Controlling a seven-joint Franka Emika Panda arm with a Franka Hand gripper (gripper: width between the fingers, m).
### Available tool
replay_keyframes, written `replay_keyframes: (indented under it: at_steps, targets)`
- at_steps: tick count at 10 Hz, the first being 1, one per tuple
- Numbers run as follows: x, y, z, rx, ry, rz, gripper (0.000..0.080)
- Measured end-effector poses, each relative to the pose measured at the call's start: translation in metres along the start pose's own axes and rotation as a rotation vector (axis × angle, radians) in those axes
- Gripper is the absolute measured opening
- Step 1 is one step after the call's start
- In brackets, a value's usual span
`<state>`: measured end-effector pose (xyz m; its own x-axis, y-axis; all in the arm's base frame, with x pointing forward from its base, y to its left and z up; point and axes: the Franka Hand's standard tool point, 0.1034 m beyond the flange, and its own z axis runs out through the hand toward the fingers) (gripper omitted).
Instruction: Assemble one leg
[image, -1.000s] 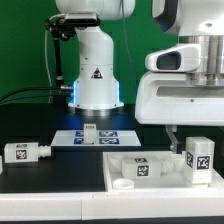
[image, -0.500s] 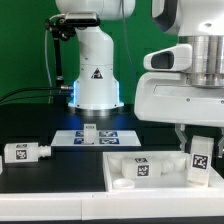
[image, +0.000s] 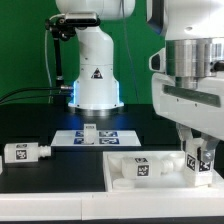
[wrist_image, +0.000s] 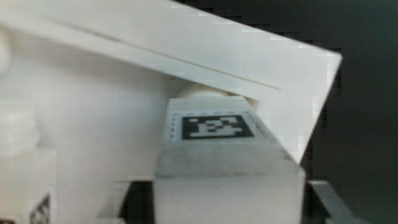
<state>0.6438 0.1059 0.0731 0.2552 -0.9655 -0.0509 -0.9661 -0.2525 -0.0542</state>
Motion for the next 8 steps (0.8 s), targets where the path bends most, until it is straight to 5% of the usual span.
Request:
replay_keyframes:
  at_steps: [4, 5, 6, 8]
  targets:
    - [-0.001, 0.002, 0.001, 0.002, 0.011, 0.032, 0.0287]
    - [-0.007, 0.005, 0.002, -0.022, 0.021, -0.143, 0.0447]
    - [-0.012, 0.002, 0.002, -0.013, 0.021, -0.296, 0.0572]
    - [-0.021, 0.002, 0.001, -0.019, 0.008, -0.589, 0.0633]
